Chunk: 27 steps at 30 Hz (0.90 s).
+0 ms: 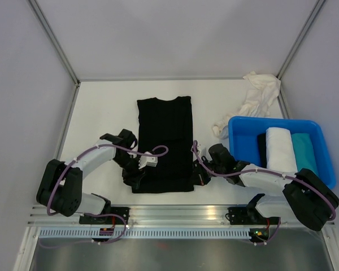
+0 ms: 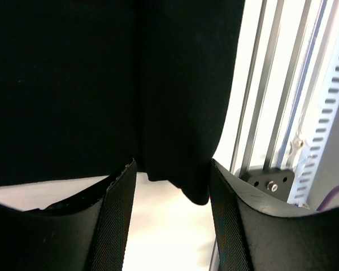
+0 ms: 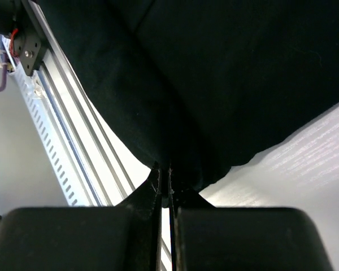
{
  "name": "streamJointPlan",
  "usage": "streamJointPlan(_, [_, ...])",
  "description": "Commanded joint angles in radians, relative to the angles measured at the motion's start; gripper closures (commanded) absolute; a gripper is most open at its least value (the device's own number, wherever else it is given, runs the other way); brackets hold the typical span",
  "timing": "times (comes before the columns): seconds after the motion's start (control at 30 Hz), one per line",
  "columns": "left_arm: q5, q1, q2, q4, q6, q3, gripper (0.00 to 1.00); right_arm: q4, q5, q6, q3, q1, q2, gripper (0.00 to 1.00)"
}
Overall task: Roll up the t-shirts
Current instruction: Roll the tshirt
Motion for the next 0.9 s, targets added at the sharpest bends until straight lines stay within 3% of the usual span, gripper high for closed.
streamJointPlan(0.0, [0.03, 0.006, -0.059, 0.076, -0.15, -0.035, 0.41, 0.015, -0.042, 0.027, 0.041, -0.014, 0.021, 1.0])
streamJointPlan(0.33, [0.007, 0.061, -0.202, 0.093, -0.259, -0.082, 0.36, 0.013, -0.029, 0.076, 0.024, -0.073, 0.038, 1.0])
streamJointPlan(0.6, [-0.013, 0.064, -0.21, 0.123, -0.265, -0.109, 0.37, 0.02, -0.016, 0.101, 0.002, -0.119, 0.032, 1.0])
streamJointPlan(0.8, [0.039, 0.049, -0.151, 0.122, -0.218, -0.095, 0.42, 0.026, -0.009, 0.098, 0.008, -0.121, 0.04, 1.0])
streamJointPlan(0.87, [0.062, 0.047, -0.151, 0.133, -0.211, -0.095, 0.5, 0.026, -0.009, 0.096, 0.008, -0.123, 0.041, 1.0])
